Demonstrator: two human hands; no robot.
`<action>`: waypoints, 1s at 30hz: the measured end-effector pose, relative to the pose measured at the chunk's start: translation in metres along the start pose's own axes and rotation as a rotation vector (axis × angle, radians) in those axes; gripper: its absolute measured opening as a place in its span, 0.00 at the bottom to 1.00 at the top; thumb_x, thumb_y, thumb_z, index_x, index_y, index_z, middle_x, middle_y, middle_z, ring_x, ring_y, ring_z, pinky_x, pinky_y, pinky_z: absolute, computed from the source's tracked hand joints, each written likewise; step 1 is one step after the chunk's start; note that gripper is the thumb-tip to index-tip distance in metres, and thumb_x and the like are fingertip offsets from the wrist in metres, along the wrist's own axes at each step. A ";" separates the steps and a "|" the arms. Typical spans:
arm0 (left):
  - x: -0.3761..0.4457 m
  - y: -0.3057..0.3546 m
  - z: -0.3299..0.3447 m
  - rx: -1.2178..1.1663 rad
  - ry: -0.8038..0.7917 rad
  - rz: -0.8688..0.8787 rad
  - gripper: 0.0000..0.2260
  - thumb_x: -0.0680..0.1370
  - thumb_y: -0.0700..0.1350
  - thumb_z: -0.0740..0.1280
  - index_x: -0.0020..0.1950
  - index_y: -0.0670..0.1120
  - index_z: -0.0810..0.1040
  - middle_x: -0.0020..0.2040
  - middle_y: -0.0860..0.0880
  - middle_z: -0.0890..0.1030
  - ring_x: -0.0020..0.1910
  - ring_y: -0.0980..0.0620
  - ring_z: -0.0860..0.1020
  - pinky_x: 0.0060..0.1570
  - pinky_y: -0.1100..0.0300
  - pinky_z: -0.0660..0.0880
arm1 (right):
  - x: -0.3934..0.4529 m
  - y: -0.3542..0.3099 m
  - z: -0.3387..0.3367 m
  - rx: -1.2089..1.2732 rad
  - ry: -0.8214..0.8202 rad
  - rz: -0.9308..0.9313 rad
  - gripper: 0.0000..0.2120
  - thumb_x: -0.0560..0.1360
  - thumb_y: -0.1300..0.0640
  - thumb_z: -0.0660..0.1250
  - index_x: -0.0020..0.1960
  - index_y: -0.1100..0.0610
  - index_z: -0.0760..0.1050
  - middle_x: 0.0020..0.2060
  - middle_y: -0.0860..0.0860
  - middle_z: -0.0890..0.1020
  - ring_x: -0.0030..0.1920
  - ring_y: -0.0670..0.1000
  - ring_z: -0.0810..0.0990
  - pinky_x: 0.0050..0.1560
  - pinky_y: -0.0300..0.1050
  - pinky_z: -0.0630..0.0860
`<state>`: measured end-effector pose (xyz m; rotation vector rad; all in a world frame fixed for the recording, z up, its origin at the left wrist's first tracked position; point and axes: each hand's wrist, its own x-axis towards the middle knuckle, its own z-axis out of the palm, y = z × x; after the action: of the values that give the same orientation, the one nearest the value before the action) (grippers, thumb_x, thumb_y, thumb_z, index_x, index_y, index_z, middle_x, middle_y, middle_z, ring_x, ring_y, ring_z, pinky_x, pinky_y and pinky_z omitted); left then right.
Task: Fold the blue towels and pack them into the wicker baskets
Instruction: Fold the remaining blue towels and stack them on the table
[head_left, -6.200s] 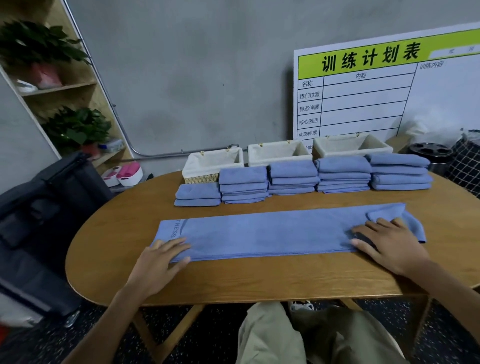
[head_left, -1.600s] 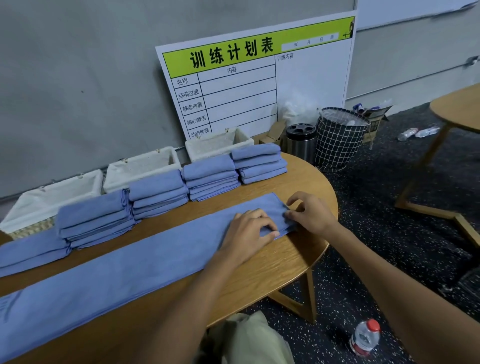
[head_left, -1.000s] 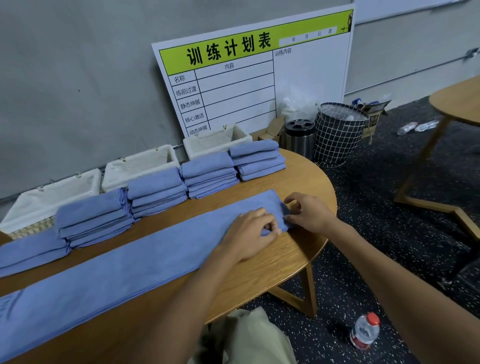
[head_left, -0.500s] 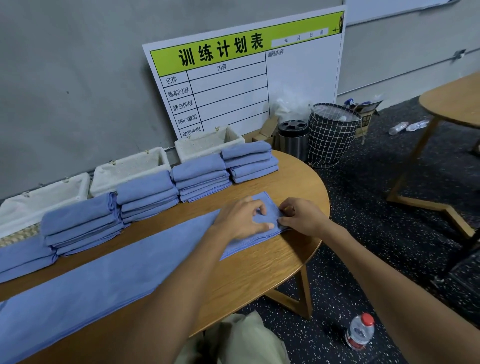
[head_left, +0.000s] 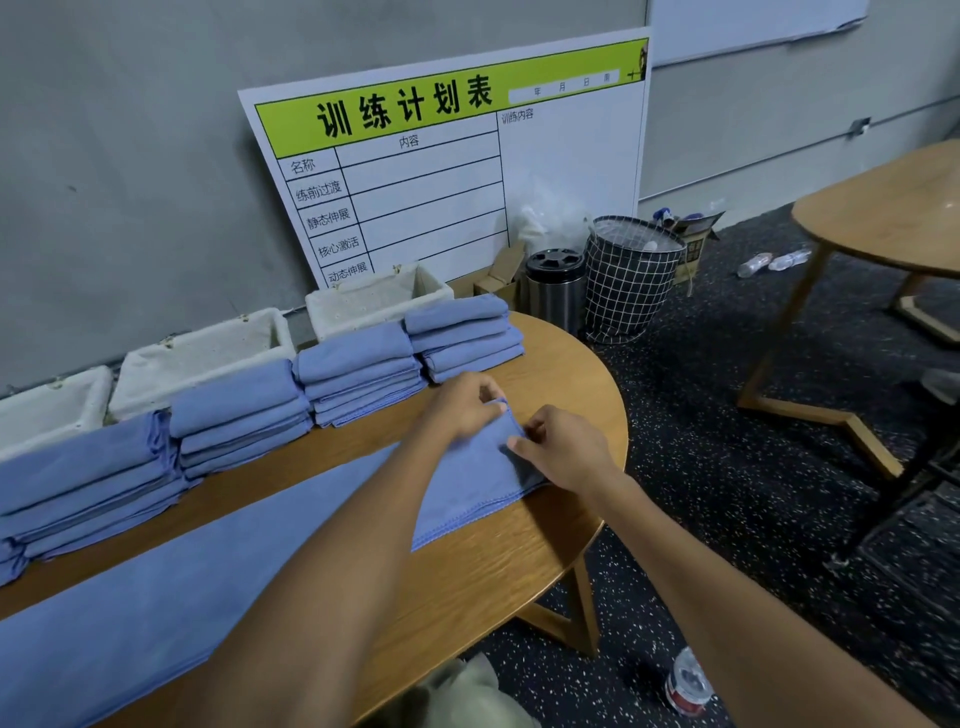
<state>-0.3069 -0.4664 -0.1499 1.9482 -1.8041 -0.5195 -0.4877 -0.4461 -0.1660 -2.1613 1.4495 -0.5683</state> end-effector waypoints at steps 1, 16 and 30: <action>0.000 0.000 -0.002 -0.071 -0.016 0.006 0.05 0.78 0.46 0.72 0.43 0.55 0.79 0.46 0.52 0.83 0.48 0.54 0.80 0.47 0.57 0.75 | 0.001 -0.001 0.000 -0.003 -0.001 0.007 0.18 0.76 0.41 0.69 0.55 0.56 0.75 0.48 0.50 0.81 0.49 0.54 0.79 0.44 0.47 0.74; -0.011 -0.009 -0.019 -0.280 0.197 0.020 0.04 0.77 0.44 0.74 0.51 0.52 0.82 0.43 0.51 0.84 0.39 0.52 0.83 0.44 0.50 0.82 | -0.008 0.005 -0.020 0.555 -0.178 0.027 0.11 0.78 0.58 0.71 0.38 0.60 0.80 0.32 0.49 0.84 0.33 0.45 0.83 0.34 0.32 0.75; -0.035 -0.003 -0.048 -0.796 0.102 -0.221 0.14 0.83 0.42 0.56 0.64 0.47 0.77 0.58 0.40 0.82 0.47 0.49 0.80 0.47 0.55 0.74 | -0.019 -0.026 -0.010 0.699 -0.079 -0.050 0.12 0.78 0.56 0.69 0.38 0.58 0.75 0.30 0.48 0.76 0.31 0.45 0.74 0.33 0.39 0.72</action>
<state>-0.2810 -0.4285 -0.1121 1.5569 -1.0651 -1.0034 -0.4809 -0.4218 -0.1438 -1.6385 0.9568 -0.8459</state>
